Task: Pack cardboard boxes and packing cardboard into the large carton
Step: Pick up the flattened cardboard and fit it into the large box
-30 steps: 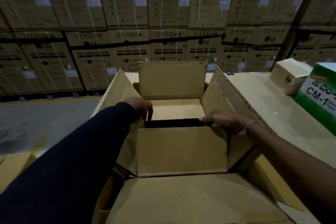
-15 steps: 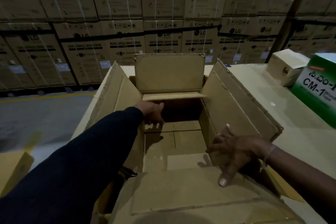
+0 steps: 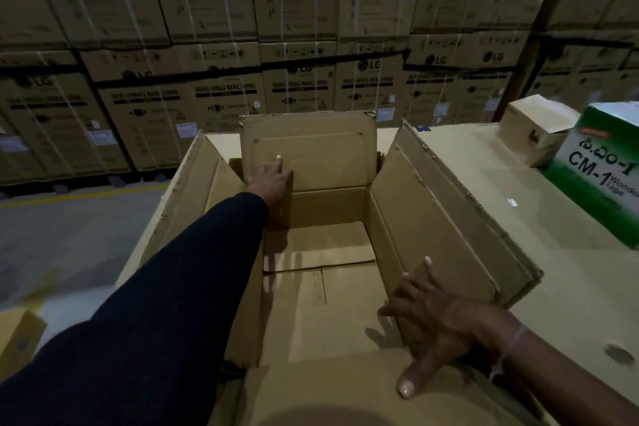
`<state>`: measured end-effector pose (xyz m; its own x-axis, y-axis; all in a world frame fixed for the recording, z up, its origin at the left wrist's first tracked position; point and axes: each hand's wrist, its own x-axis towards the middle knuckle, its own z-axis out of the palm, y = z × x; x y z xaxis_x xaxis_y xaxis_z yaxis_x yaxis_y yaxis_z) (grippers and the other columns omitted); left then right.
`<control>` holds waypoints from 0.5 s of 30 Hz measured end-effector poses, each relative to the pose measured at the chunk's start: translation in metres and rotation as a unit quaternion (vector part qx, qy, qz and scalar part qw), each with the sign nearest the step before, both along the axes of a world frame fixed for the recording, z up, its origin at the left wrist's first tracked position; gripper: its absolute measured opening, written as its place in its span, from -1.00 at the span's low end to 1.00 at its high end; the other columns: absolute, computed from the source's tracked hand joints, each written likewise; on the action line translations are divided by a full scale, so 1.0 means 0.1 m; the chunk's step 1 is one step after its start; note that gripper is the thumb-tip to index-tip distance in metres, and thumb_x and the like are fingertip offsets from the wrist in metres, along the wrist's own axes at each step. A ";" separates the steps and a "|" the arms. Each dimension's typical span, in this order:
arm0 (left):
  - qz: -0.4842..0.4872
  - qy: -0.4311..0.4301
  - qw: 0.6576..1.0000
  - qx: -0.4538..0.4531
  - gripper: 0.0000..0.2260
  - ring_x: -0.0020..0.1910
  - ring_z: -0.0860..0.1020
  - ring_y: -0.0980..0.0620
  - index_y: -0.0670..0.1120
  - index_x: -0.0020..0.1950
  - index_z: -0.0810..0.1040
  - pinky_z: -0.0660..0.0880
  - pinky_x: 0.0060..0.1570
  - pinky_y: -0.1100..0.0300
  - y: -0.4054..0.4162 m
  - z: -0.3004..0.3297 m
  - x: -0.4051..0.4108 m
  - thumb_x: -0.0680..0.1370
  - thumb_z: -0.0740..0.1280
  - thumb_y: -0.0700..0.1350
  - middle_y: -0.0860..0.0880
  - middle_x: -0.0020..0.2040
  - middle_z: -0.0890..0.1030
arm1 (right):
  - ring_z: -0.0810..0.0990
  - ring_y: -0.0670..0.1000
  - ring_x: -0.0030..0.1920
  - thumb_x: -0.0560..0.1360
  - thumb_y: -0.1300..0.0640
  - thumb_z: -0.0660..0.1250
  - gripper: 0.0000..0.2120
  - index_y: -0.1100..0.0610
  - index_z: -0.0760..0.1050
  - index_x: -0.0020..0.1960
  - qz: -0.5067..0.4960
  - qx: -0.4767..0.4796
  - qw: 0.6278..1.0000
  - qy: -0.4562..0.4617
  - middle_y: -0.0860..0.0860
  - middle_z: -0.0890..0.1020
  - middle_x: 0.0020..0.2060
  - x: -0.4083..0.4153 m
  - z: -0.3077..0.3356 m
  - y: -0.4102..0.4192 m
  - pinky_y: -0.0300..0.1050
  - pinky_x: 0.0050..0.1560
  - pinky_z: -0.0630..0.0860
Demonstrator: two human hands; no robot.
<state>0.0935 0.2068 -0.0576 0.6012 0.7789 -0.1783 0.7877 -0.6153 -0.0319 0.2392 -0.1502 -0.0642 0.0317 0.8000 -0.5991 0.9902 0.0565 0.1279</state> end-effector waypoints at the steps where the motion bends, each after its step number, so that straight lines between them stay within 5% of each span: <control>1: -0.001 -0.007 1.000 -0.004 -0.31 0.64 -0.02 -0.32 0.09 0.70 0.00 0.17 0.50 -0.42 -0.01 0.05 -0.01 0.67 0.31 -0.13 -0.06 0.70 -0.20 | -0.20 0.17 0.68 0.51 -0.46 0.24 -0.13 -0.11 0.12 0.69 -0.014 -0.024 0.999 0.038 0.11 0.11 0.67 -0.01 0.05 0.00 0.42 0.48 -0.47; 3: -0.007 0.005 1.000 -0.013 -0.27 0.65 0.01 -0.30 0.09 0.70 0.02 0.17 0.51 -0.41 0.01 0.12 -0.04 0.64 0.35 -0.12 -0.06 0.71 -0.18 | -0.26 0.14 0.67 0.34 -0.57 0.34 0.04 -0.18 0.10 0.67 -0.033 -0.048 0.996 0.069 0.10 0.08 0.68 -0.06 0.16 0.02 0.44 0.44 -0.54; 9: -0.032 0.030 0.999 -0.002 -0.17 0.64 0.06 -0.29 0.07 0.70 0.04 0.10 0.53 -0.41 -0.19 0.18 -0.17 0.57 0.47 0.01 -0.13 0.70 -0.02 | -0.22 0.24 0.66 0.27 -0.62 0.35 0.06 -0.22 0.15 0.65 -0.096 0.017 0.990 0.099 0.06 0.08 0.67 -0.18 0.22 0.25 0.42 0.48 -0.46; 15: -0.076 0.121 0.989 0.025 -0.22 0.59 0.21 -0.24 0.04 0.65 0.21 0.16 0.53 -0.37 -0.64 0.20 -0.36 0.52 0.48 0.17 -0.16 0.61 0.24 | -0.18 0.33 0.66 0.37 -0.60 0.23 0.03 -0.03 0.20 0.65 -0.080 0.104 0.984 -0.124 0.19 0.04 0.67 -0.20 0.35 0.66 0.58 0.41 -0.45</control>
